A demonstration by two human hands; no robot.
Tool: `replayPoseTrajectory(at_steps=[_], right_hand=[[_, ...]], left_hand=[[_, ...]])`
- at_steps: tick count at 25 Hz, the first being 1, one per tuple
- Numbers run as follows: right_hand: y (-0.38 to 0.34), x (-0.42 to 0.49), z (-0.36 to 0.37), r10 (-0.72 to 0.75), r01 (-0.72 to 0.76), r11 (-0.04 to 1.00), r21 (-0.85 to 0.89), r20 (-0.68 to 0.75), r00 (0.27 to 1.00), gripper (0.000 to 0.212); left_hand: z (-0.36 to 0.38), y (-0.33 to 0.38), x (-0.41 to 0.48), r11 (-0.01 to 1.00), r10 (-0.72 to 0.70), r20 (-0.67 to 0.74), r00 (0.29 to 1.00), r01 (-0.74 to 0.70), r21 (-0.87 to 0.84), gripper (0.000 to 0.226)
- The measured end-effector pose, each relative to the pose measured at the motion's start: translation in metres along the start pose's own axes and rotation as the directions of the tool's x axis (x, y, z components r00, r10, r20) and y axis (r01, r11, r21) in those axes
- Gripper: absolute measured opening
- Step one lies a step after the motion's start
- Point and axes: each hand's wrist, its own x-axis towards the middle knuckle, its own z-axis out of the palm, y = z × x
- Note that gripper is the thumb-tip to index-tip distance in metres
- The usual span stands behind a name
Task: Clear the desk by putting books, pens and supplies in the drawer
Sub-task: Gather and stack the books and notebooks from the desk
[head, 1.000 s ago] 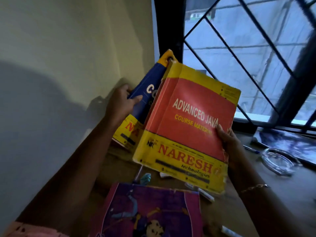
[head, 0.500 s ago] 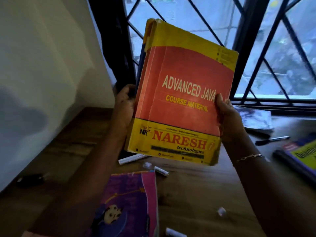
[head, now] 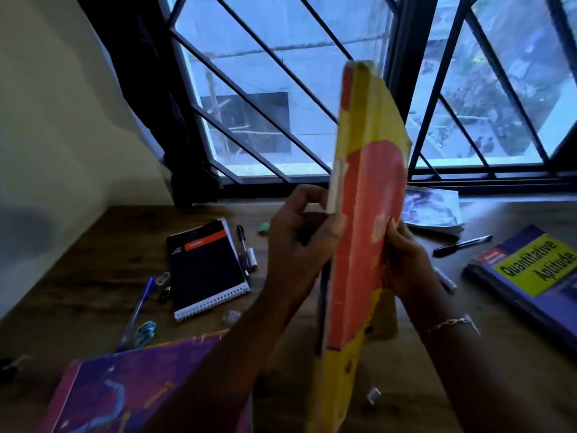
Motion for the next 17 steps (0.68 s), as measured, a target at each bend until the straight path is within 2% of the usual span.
replayPoseTrajectory(at_steps=[2,5,6,8,10,13,15,17], right_hand=[[0.008,-0.007,-0.008,0.037,-0.036,0.999,0.021,-0.049,0.998,0.070],[0.010,-0.007,-0.014,0.014,-0.008,0.998,0.058,-0.112,0.994,0.030],[0.012,-0.005,-0.014,-0.003,0.010,0.999,0.052,-0.128,0.992,0.027],[0.017,-0.003,-0.012,-0.042,0.048,0.998,0.047,-0.124,0.991,0.050],[0.024,-0.003,-0.013,-0.058,0.063,0.997,0.034,-0.133,0.989,0.069],[0.025,-0.002,-0.011,-0.087,0.088,0.996,0.009,-0.089,0.992,0.062],[0.012,0.000,-0.004,-0.178,0.178,0.984,0.004,-0.016,0.984,0.052],[-0.013,0.003,0.002,-0.274,0.281,0.958,-0.061,0.101,0.956,0.054]], left_hand=[[0.005,0.002,0.003,0.999,0.021,0.059,0.998,-0.024,0.043,0.027],[-0.011,0.000,0.013,0.995,-0.087,-0.036,0.996,0.089,0.047,0.025],[-0.015,-0.001,0.013,0.989,-0.147,-0.007,0.989,0.147,0.015,0.021],[-0.019,0.003,0.010,0.977,-0.213,0.120,0.970,0.214,0.011,0.009],[-0.023,0.004,0.006,0.967,-0.255,0.215,0.943,0.244,0.077,0.025],[-0.035,0.010,0.007,0.973,-0.217,0.158,0.963,0.200,0.119,0.030],[-0.042,0.014,0.008,0.986,-0.162,0.076,0.984,0.158,0.050,0.031],[-0.045,0.017,0.007,0.994,-0.102,0.010,0.995,0.102,-0.041,0.035]])
